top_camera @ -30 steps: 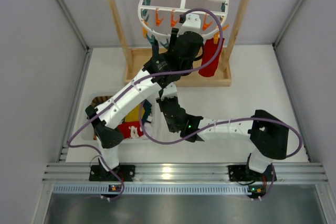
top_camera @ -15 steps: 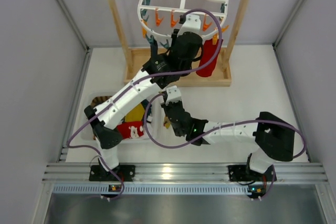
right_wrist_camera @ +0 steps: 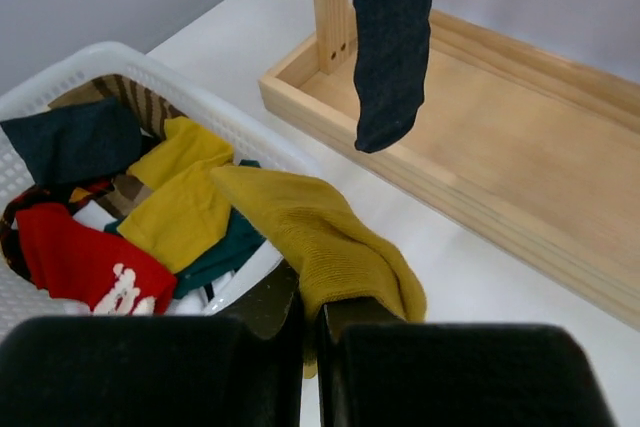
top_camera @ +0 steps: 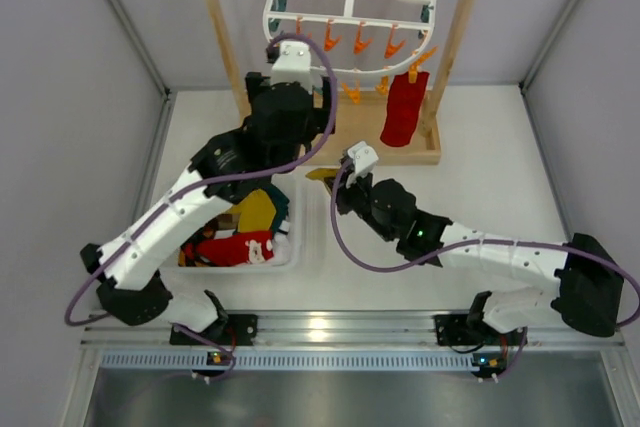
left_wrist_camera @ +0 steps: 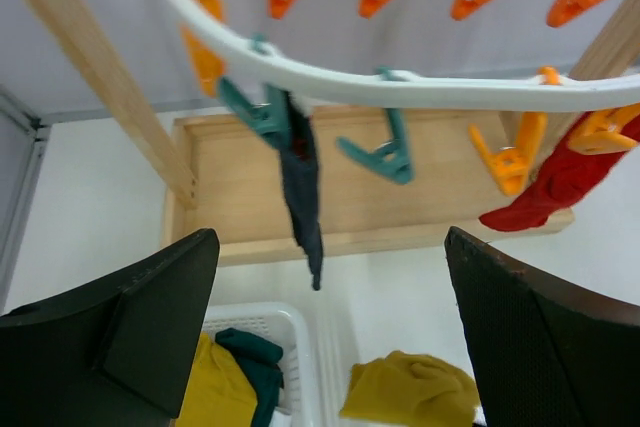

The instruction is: Remove the socks clipped to the hanger

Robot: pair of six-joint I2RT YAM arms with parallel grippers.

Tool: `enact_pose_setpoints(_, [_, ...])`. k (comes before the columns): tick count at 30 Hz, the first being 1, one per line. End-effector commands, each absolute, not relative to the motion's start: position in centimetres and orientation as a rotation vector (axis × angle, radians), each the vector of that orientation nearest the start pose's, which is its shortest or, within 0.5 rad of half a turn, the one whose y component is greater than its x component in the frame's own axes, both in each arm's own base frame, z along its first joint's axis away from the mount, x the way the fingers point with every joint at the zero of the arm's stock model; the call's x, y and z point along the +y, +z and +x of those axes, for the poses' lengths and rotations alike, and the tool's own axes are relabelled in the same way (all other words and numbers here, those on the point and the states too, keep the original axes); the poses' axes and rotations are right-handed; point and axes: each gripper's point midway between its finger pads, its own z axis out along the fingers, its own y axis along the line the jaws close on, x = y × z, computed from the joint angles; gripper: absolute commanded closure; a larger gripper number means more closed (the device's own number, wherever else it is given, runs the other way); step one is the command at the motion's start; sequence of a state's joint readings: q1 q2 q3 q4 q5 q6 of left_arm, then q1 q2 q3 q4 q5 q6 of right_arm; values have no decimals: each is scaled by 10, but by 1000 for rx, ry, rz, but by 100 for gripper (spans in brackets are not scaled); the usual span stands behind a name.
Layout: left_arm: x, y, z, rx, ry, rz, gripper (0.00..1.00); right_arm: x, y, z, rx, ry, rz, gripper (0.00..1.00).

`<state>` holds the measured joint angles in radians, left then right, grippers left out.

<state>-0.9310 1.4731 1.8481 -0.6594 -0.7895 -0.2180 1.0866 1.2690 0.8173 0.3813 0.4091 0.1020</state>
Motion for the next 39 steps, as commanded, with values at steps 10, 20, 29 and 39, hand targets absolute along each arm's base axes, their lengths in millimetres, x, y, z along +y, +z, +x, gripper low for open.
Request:
enact_pose_setpoints(10, [-57,446,235,1612,18,-345,1,437,309,223,1470,997,-856,100])
enact_pose_setpoints(20, [-29,440,215,1597,22,-356,1,532,298,191,1449,1321,-939,80])
enact_pose_setpoints(29, [-60,412,230,1671,24,-267,1,477,292,220,1544,1195,-750,5])
enact_pose_setpoints(39, [-115,377,245,1795,-94,-146,1,340,271,289,1656,896,-436,3])
